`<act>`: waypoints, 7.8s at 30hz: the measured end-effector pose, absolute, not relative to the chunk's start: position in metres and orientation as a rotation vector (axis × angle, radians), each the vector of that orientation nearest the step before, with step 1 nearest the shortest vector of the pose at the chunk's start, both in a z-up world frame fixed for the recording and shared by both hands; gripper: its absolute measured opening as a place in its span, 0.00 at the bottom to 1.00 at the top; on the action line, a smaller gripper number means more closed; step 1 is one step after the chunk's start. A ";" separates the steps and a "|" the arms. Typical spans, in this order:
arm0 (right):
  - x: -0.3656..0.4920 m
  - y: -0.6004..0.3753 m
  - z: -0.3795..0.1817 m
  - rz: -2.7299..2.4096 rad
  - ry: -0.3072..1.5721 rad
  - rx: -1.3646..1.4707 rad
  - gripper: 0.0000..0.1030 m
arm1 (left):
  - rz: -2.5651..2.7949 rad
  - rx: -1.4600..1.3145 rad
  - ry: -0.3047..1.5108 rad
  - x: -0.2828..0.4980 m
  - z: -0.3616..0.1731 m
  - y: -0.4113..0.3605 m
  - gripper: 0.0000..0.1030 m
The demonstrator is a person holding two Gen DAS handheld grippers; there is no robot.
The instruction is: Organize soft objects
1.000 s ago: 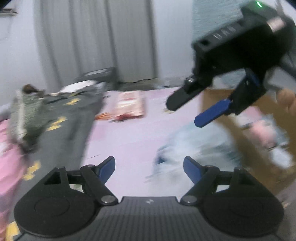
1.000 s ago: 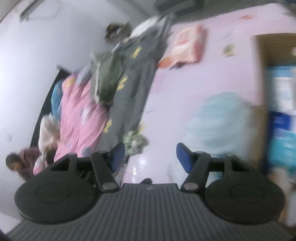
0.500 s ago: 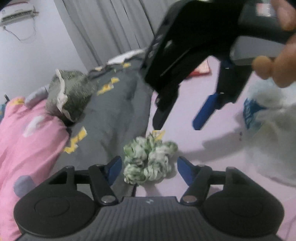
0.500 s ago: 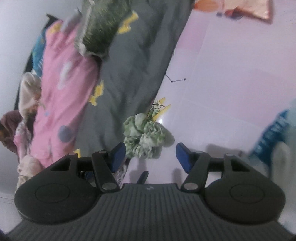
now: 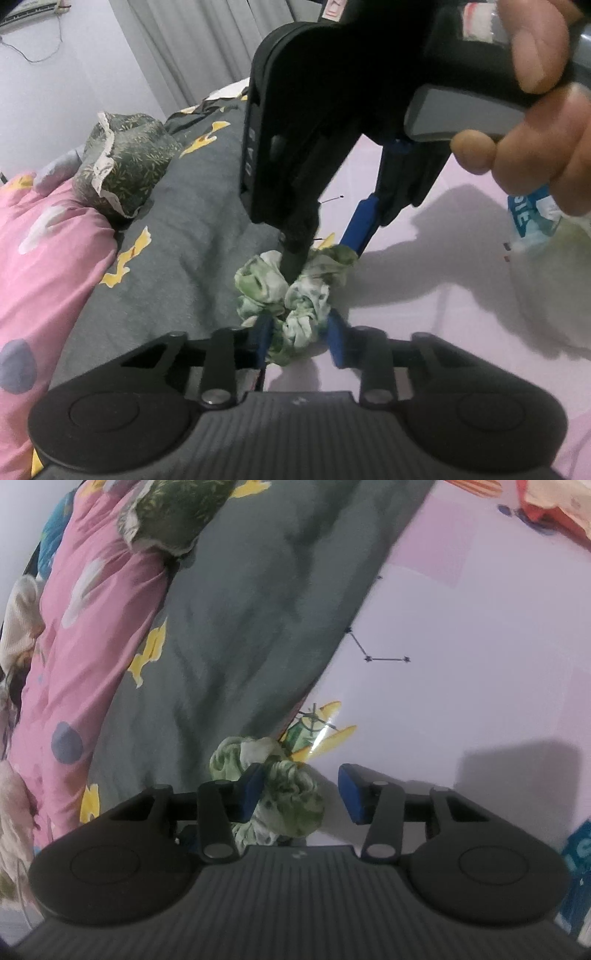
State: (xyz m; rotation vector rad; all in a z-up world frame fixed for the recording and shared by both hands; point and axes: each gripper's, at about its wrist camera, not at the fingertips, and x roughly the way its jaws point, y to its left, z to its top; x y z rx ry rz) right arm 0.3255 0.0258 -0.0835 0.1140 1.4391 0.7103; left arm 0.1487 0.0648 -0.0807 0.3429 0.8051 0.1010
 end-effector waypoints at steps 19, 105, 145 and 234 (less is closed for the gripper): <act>0.285 -0.063 0.007 0.722 1.266 0.215 0.14 | -0.029 0.409 0.599 0.114 -0.004 -0.004 0.18; -0.047 -0.313 0.061 -0.150 0.674 0.246 0.99 | -0.236 0.068 0.798 0.043 0.015 -0.082 1.00; -0.040 -0.321 0.027 -0.178 0.860 0.194 0.99 | -0.297 0.070 0.848 0.036 0.016 -0.122 1.00; -0.034 -0.324 0.023 -0.160 0.895 0.214 0.99 | -0.296 0.053 0.867 0.038 0.014 -0.119 1.00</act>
